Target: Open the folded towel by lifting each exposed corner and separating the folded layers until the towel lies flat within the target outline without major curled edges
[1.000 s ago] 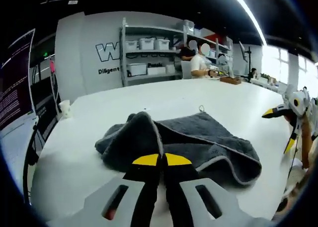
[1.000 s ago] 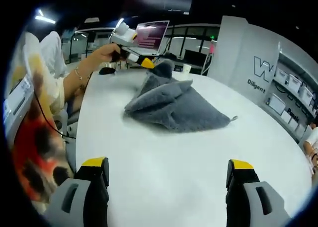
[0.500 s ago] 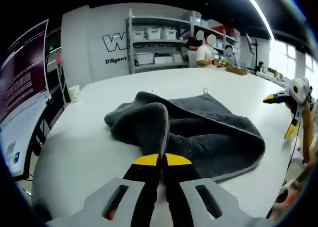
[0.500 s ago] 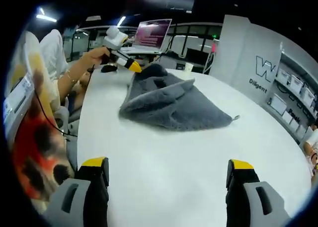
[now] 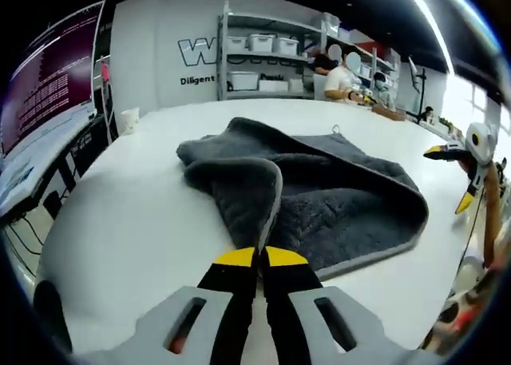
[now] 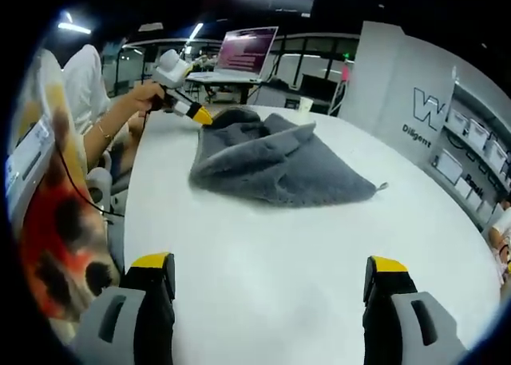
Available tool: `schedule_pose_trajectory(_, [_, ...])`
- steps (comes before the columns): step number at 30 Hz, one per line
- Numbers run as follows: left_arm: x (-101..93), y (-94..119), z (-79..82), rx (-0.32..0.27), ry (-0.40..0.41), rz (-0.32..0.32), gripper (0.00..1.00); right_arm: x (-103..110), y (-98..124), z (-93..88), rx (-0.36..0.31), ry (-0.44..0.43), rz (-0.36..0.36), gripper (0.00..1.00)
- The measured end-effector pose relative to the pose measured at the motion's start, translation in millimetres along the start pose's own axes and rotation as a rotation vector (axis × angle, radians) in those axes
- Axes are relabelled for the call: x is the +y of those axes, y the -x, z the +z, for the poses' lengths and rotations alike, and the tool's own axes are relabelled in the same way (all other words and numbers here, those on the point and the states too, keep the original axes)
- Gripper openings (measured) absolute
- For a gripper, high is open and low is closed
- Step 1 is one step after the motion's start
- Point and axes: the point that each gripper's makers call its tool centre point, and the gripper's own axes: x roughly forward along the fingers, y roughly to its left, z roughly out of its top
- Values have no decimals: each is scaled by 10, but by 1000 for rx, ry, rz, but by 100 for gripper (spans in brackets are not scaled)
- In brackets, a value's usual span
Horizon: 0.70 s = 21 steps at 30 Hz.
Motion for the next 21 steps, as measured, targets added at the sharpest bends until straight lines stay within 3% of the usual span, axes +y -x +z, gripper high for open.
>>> schedule_pose_trajectory(21, [87, 237, -306, 31, 63, 29, 2, 44, -8, 5, 8, 5, 7, 99])
